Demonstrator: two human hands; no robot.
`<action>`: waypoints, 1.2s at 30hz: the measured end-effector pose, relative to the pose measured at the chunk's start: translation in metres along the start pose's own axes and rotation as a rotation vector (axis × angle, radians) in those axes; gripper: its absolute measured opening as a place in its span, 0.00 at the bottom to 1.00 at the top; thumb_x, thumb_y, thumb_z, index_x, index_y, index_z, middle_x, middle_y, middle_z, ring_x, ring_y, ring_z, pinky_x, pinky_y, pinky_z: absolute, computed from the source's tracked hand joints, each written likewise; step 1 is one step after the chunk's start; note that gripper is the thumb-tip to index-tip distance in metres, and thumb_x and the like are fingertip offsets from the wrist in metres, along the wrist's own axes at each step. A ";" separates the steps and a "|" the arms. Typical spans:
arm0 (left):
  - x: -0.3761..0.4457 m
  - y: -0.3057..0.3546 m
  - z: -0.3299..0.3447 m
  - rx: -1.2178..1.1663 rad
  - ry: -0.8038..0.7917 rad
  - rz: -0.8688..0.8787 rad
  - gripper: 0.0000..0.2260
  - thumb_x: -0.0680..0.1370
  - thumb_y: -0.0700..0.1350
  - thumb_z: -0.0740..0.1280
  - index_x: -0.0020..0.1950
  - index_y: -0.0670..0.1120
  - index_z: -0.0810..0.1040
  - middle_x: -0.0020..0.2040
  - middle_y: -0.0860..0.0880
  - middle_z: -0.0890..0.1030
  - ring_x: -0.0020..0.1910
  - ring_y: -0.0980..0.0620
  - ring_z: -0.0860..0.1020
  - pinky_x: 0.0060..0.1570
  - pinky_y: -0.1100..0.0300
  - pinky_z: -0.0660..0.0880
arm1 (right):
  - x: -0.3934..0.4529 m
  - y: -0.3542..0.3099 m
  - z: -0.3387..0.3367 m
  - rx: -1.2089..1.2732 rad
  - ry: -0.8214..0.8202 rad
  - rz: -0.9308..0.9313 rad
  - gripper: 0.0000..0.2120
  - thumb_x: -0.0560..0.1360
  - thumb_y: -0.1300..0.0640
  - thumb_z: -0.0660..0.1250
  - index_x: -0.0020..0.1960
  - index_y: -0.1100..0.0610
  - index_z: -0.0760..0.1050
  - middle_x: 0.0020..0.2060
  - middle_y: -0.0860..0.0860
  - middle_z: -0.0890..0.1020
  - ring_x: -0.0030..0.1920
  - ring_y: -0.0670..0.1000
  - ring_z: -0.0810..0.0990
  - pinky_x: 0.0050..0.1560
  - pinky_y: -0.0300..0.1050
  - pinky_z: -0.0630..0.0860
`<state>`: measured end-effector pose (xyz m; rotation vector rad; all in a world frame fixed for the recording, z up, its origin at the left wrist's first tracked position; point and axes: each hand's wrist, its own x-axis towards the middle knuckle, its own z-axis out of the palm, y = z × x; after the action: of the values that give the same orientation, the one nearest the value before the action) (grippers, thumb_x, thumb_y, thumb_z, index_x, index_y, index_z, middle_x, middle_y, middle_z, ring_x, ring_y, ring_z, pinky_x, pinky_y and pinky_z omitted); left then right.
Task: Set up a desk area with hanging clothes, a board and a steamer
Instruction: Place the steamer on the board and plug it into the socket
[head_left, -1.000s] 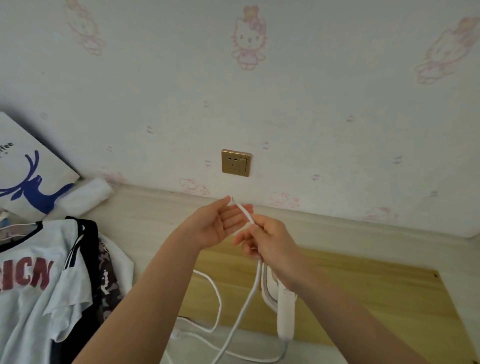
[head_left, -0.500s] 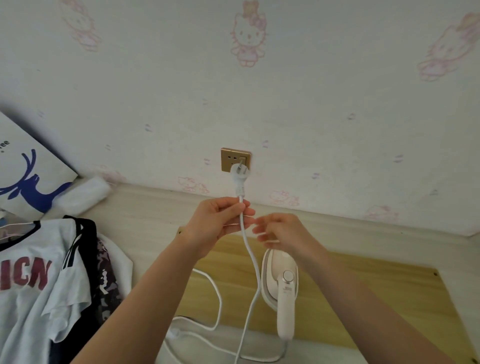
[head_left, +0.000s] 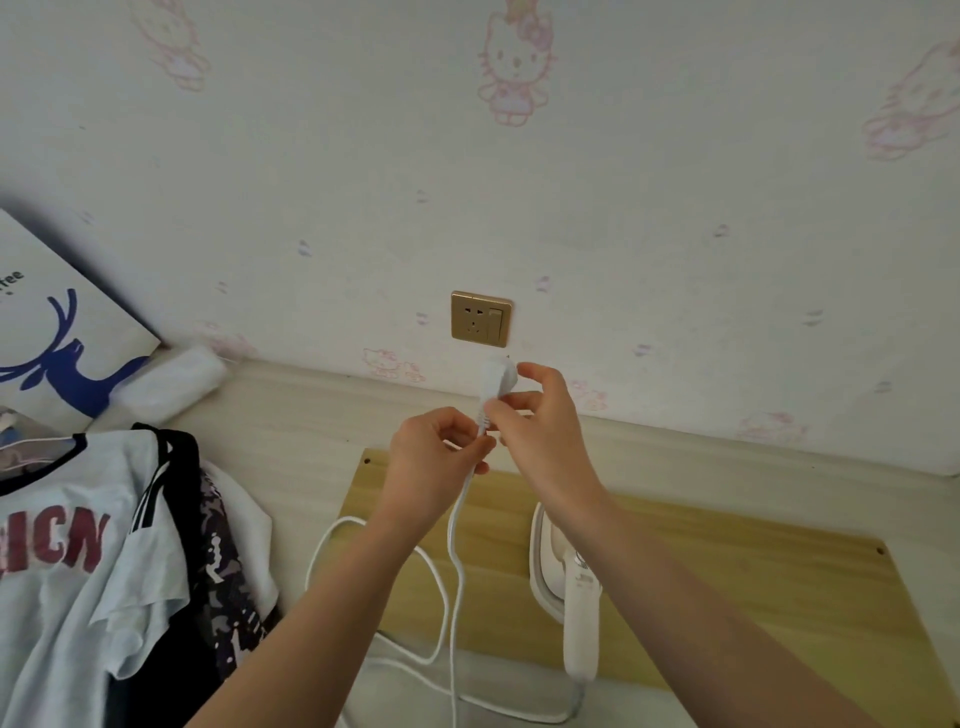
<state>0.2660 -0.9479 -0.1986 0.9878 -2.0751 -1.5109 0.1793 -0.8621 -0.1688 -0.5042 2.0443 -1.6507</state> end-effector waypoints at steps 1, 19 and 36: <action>0.001 -0.001 -0.001 0.033 0.016 0.010 0.06 0.72 0.44 0.74 0.38 0.45 0.80 0.31 0.51 0.82 0.31 0.54 0.83 0.39 0.53 0.80 | 0.000 0.000 0.002 -0.012 0.011 -0.032 0.19 0.73 0.55 0.69 0.61 0.46 0.67 0.43 0.45 0.81 0.38 0.36 0.80 0.34 0.26 0.73; 0.090 -0.026 -0.017 -0.249 -0.023 -0.006 0.08 0.73 0.43 0.73 0.50 0.50 0.80 0.43 0.52 0.82 0.43 0.52 0.83 0.45 0.57 0.82 | 0.083 0.036 0.029 -0.121 -0.185 0.009 0.16 0.80 0.56 0.63 0.67 0.52 0.72 0.50 0.53 0.83 0.43 0.50 0.85 0.43 0.45 0.83; 0.176 -0.054 0.008 -0.111 -0.082 0.059 0.09 0.75 0.42 0.71 0.55 0.50 0.80 0.50 0.54 0.83 0.45 0.53 0.83 0.52 0.50 0.80 | 0.155 0.080 0.052 -0.242 0.024 -0.145 0.11 0.78 0.55 0.66 0.57 0.47 0.67 0.43 0.47 0.83 0.44 0.43 0.82 0.45 0.38 0.80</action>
<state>0.1583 -1.0810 -0.2679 0.8294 -2.0315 -1.6418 0.0805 -0.9722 -0.2751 -0.7336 2.2863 -1.5005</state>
